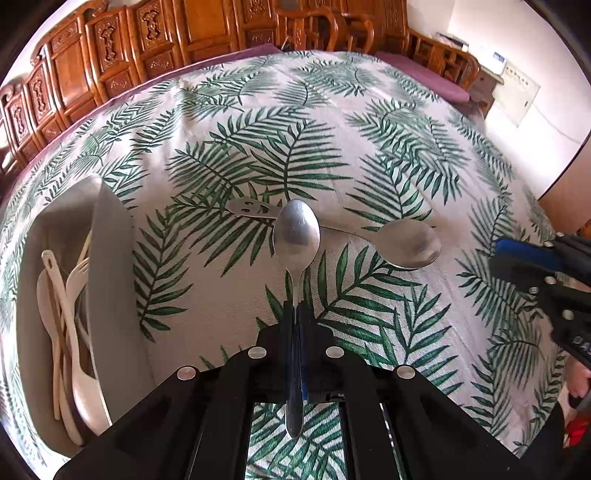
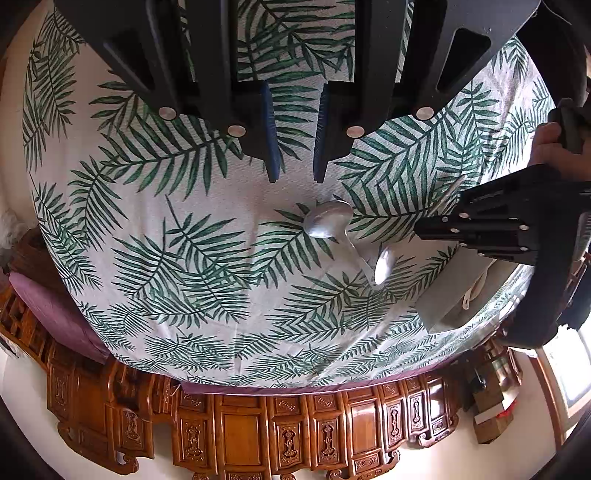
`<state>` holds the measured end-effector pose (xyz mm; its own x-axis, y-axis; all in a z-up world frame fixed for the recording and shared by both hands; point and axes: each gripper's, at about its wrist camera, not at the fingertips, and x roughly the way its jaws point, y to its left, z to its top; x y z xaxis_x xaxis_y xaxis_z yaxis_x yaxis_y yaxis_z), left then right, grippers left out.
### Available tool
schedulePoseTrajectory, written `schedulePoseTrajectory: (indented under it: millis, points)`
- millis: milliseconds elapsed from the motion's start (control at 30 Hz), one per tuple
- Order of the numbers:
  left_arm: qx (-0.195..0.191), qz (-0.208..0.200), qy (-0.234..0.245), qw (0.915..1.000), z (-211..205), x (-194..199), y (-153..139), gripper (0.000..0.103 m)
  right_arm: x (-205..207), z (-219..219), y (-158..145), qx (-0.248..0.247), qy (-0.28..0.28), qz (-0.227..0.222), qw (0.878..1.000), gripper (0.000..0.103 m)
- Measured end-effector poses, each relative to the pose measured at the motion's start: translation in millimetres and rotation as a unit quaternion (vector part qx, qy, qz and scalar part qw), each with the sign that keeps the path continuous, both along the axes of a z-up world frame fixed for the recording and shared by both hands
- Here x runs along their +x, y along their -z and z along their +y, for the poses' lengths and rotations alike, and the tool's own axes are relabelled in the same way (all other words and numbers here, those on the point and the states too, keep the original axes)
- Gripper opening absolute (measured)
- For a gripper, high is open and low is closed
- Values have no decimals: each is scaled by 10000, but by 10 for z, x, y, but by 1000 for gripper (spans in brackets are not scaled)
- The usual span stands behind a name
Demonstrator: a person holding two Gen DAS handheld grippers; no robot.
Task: Organize utensils
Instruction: 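Lift the metal spoon with the left tool while the right tool grasps another metal spoon, then carry both metal spoons over the grey tray with the left and right tools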
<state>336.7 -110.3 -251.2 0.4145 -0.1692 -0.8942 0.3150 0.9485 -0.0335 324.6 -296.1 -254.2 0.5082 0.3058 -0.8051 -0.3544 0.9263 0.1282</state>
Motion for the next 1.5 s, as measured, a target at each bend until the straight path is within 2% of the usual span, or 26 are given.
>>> schedulePoseTrajectory:
  millis: [300, 533, 633, 900, 1000, 1167, 1500]
  points:
    - [-246, -208, -94, 9994, 232, -86, -253, 2, 415, 456, -68, -184, -598, -44, 9980, 21]
    - [-398, -390, -179, 9983, 413, -167, -479, 2, 734, 818, 112, -452, -1155, 300, 9918, 21]
    - [-434, -457, -195, 9978, 480, -204, -549, 2, 779, 942, 217, -724, -1329, 403, 9877, 21]
    - [-558, -545, -274, 9966, 659, -268, -656, 2, 847, 1054, 257, -976, -1459, 405, 9836, 20]
    - [-595, -585, -324, 9960, 730, -289, -695, 2, 837, 1104, 261, -1034, -1522, 396, 9821, 12]
    - [-613, -677, -428, 9949, 854, -294, -784, 2, 793, 1145, 239, -1134, -1515, 349, 9813, 7]
    - [-511, -808, -801, 9922, 1295, -205, -864, 2, 676, 1276, -125, -894, -1449, 77, 9854, 7]
